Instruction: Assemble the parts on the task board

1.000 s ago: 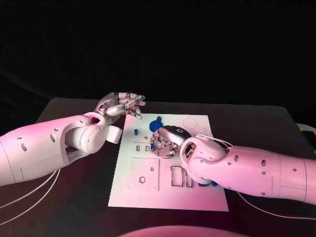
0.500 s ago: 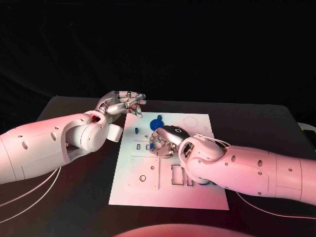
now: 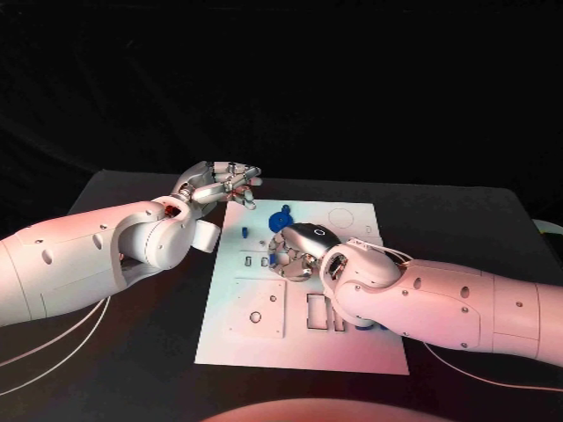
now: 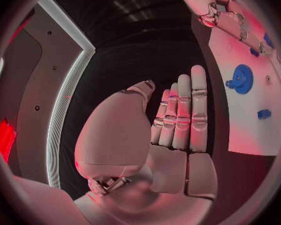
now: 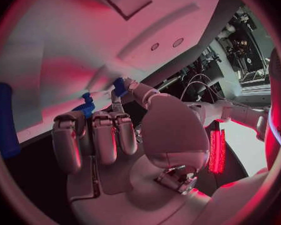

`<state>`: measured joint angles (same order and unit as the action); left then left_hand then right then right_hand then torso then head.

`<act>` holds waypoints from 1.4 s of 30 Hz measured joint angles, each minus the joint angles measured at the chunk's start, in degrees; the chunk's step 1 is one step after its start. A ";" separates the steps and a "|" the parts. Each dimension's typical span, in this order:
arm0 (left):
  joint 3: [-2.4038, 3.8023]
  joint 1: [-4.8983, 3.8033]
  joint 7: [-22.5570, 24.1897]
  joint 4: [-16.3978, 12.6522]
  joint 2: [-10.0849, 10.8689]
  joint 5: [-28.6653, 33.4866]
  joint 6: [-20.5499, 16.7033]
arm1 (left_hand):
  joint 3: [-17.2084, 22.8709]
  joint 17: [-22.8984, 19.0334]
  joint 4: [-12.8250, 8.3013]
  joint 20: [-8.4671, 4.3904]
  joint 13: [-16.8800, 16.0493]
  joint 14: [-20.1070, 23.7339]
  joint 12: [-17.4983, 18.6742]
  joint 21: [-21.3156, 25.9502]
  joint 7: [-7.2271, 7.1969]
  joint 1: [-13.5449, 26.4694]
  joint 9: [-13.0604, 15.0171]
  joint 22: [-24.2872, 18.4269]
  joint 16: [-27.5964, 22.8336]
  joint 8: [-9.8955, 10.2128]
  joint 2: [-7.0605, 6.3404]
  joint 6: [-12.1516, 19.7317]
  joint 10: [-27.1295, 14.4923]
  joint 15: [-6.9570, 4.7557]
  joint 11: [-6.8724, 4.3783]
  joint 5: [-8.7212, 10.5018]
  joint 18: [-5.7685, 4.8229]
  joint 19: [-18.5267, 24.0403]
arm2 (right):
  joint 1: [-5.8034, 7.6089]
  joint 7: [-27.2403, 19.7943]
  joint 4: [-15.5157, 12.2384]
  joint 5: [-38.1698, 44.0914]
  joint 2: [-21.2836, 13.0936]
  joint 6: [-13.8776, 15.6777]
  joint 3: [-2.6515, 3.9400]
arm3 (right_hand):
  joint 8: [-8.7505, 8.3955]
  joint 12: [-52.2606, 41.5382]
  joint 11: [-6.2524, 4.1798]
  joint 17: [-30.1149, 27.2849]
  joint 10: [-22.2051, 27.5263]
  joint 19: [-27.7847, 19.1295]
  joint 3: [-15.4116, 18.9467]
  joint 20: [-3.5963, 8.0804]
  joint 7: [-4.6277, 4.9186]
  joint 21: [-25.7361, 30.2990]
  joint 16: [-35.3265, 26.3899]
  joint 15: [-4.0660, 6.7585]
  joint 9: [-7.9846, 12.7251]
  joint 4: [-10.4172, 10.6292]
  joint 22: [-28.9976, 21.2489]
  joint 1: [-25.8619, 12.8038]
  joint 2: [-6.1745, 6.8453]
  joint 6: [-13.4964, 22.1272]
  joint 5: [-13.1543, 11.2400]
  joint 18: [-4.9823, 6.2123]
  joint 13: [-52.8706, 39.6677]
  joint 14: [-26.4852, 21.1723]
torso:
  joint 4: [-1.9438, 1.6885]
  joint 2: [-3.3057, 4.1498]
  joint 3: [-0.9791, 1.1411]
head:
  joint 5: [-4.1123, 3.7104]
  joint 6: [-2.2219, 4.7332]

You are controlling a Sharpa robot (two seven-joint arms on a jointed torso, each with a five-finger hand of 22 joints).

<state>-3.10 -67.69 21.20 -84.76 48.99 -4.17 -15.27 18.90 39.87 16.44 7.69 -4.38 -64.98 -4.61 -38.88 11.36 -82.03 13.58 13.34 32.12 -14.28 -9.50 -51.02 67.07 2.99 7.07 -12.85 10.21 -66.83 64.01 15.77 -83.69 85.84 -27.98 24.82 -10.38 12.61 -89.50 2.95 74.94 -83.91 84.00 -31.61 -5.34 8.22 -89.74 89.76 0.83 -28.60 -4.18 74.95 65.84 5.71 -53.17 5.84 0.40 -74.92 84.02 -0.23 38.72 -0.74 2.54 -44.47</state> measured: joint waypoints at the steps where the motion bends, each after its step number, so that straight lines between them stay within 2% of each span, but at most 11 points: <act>1: 0.00 0.00 -0.01 0.00 0.00 0.00 0.00 | 0.00 0.00 0.00 0.00 0.00 0.00 0.00 0.00 0.00 0.00 0.00 0.00 0.00 0.00 0.00 0.00 0.00 0.00 0.00 0.00 0.00 0.00 | 0.00 0.00 0.03 0.04 0.01 -0.02 0.00 | 0.00 0.00 0.00 0.00 0.00 0.00 0.00 0.00 0.17 0.00 0.00 0.00 0.00 0.00 0.00 0.00 0.00 0.17 0.00 0.00 0.00 0.00 | 0.00 0.00 0.00 | -0.03 -0.01; 6: 0.00 0.00 -0.03 0.00 0.00 0.00 0.00 | 0.00 0.00 0.00 0.00 0.00 0.00 0.00 0.00 0.00 0.00 0.00 0.00 0.00 0.00 0.00 0.00 0.00 0.00 0.00 0.00 0.00 0.00 | 0.00 0.00 0.16 0.21 0.05 -0.09 0.00 | 0.00 0.00 0.12 0.00 -0.12 0.00 0.00 0.00 -0.02 0.00 0.00 0.00 0.00 0.00 -0.01 0.01 -0.01 0.38 -0.22 0.00 0.00 0.00 | -0.01 0.00 0.00 | -0.09 -0.04; 9: 0.00 0.00 -0.05 0.00 0.04 0.00 0.00 | 0.00 -0.01 0.00 0.00 0.00 0.20 0.00 0.00 0.00 0.00 -0.01 0.00 0.00 0.00 0.00 0.00 0.00 -0.20 0.00 0.00 0.00 0.00 | -0.02 0.03 0.23 0.28 0.05 -0.13 -0.02 | -0.23 0.23 0.20 -0.01 -0.20 0.00 0.16 0.00 0.26 0.00 0.00 0.00 -0.03 -0.16 -0.01 -0.23 0.23 0.66 -0.35 0.00 0.01 0.00 | -0.03 0.00 0.00 | -0.10 -0.05; 15: 0.00 0.00 -0.08 0.00 0.09 0.00 0.00 | 0.00 0.06 0.00 0.20 0.00 0.20 0.00 -0.23 0.00 0.00 -0.01 0.05 0.00 0.00 0.00 0.00 0.00 -0.20 0.00 0.00 0.00 0.20 | -0.10 0.13 0.37 0.34 0.03 -0.29 -0.10 | -0.51 0.45 0.55 -0.01 -0.12 0.00 0.41 0.00 0.61 0.00 0.00 -0.13 -0.01 0.08 -0.01 -0.53 0.94 1.44 -2.40 0.00 0.01 -0.12 | -0.03 0.00 0.00 | -0.10 -0.10; 20: -0.01 0.00 -0.10 0.02 0.12 0.00 0.00 | 0.00 0.06 0.00 0.20 0.01 0.20 0.00 -0.23 0.00 0.00 -0.01 0.05 0.00 0.00 0.00 0.00 0.00 -0.20 0.00 0.00 0.00 0.20 | -0.11 0.15 0.38 0.36 0.02 -0.34 -0.10 | -1.02 0.53 0.96 -0.01 -0.11 0.00 1.17 -0.05 0.98 0.00 0.00 -0.43 0.17 0.38 -0.01 -0.96 1.58 3.03 -2.64 0.00 0.01 0.00 | -0.03 0.00 0.00 | -0.07 -0.16; 22: -0.02 0.00 -0.11 0.03 0.13 0.00 0.00 | 0.00 0.06 0.00 0.20 0.00 0.20 0.00 -0.23 0.00 0.00 -0.01 0.05 0.00 0.00 0.00 0.00 0.00 -0.20 0.00 0.00 0.00 0.20 | -0.11 0.15 0.38 0.37 0.02 -0.34 -0.11 | -1.25 0.69 1.03 -0.01 -0.18 0.00 1.53 -0.43 1.19 0.00 0.00 -0.54 0.20 0.40 -0.02 -1.01 2.03 3.53 -2.64 0.00 0.01 -0.10 | -0.03 0.00 0.00 | -0.04 -0.17; 23: -0.02 0.00 -0.11 0.03 0.13 0.00 0.00 | 0.00 0.06 0.00 0.20 0.01 0.20 0.00 -0.23 0.00 0.00 -0.01 0.05 0.00 0.00 0.00 0.00 0.00 -0.20 -0.01 0.00 0.00 0.20 | -0.11 0.15 0.38 0.37 0.02 -0.33 -0.11 | -1.51 0.74 1.15 -0.01 -0.06 0.00 1.75 -0.43 1.22 0.00 0.00 -0.83 0.26 0.49 -0.02 -1.07 2.07 3.98 -2.64 0.00 0.01 0.00 | -0.03 0.00 0.00 | -0.04 -0.17; 31: -0.04 0.00 -0.18 0.06 0.13 0.00 0.01 | 0.00 0.05 0.00 0.20 0.01 0.41 0.00 -0.22 0.00 0.00 -0.01 0.04 0.00 0.00 0.00 0.00 0.00 0.00 -0.01 0.00 0.00 0.20 | -0.11 0.02 0.29 0.38 0.02 -0.10 -0.11 | -2.46 0.75 1.41 -0.02 -0.12 0.00 3.25 -0.67 1.68 0.00 0.00 -1.00 0.41 1.19 -0.02 -1.37 2.38 6.06 -2.86 0.00 0.02 -0.08 | -0.02 0.03 0.01 | -0.06 -0.15; 32: -0.04 0.00 -0.19 0.06 0.13 0.00 0.01 | 0.00 0.05 0.00 0.20 0.01 0.41 0.00 -0.22 0.00 0.00 -0.01 0.04 0.00 0.00 0.00 0.00 0.00 0.00 0.00 0.00 0.00 0.20 | -0.11 0.00 0.29 0.38 0.02 -0.04 -0.11 | -2.57 0.95 1.59 -0.02 0.06 0.00 3.41 -0.84 1.70 0.00 0.00 -1.25 0.41 1.35 -0.03 -1.61 2.62 6.41 -2.86 0.00 0.02 -0.01 | -0.02 0.03 0.01 | -0.07 -0.14; 40: -0.08 0.01 -0.35 0.25 0.09 0.00 0.01 | 0.00 0.41 0.00 0.20 -0.01 0.41 0.00 -0.69 0.00 0.00 -0.02 0.30 0.50 0.00 0.00 0.00 -0.21 0.00 0.21 0.00 0.00 0.19 | -0.11 -0.38 -0.39 0.38 -0.66 1.37 -0.11 | -3.44 1.19 1.87 -0.02 0.02 0.00 5.87 -0.84 2.08 0.00 0.00 -1.25 0.47 2.54 -0.03 -2.36 3.37 8.22 -2.85 0.00 0.02 0.00 | -0.01 0.03 0.01 | -0.07 -0.14; 42: -0.11 0.02 -0.53 0.44 0.06 -0.09 0.00 | -0.30 1.44 -0.05 0.18 -0.57 -0.40 -1.22 -1.89 -0.25 0.21 0.01 0.94 2.18 0.00 -0.18 -0.25 1.05 -0.33 -0.24 0.00 0.00 0.18 | -0.10 -0.72 -0.98 0.37 -1.31 2.33 -0.11 | -3.45 1.19 1.99 -0.02 0.08 0.00 5.93 -0.84 2.08 0.00 0.00 -1.25 0.47 2.60 -0.03 -2.35 3.36 8.22 -2.85 0.00 0.02 0.00 | -0.02 0.01 0.01 | -0.07 -0.14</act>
<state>-3.22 -67.67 20.67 -84.31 49.05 -4.26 -15.27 18.60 41.32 16.39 7.87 -4.95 -65.39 -5.82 -40.77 11.11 -81.82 13.60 14.29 34.30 -14.28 -9.68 -51.26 68.12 2.66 6.84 -12.84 10.21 -66.65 63.91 15.05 -84.67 86.20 -29.29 27.15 -10.49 9.16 -88.31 4.93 74.92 -83.83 84.00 -25.68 -6.17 10.30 -89.74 89.76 -0.42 -28.14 -1.58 74.92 63.49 9.07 -44.95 2.99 0.40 -74.91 84.02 -0.25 38.73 -0.73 2.47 -44.61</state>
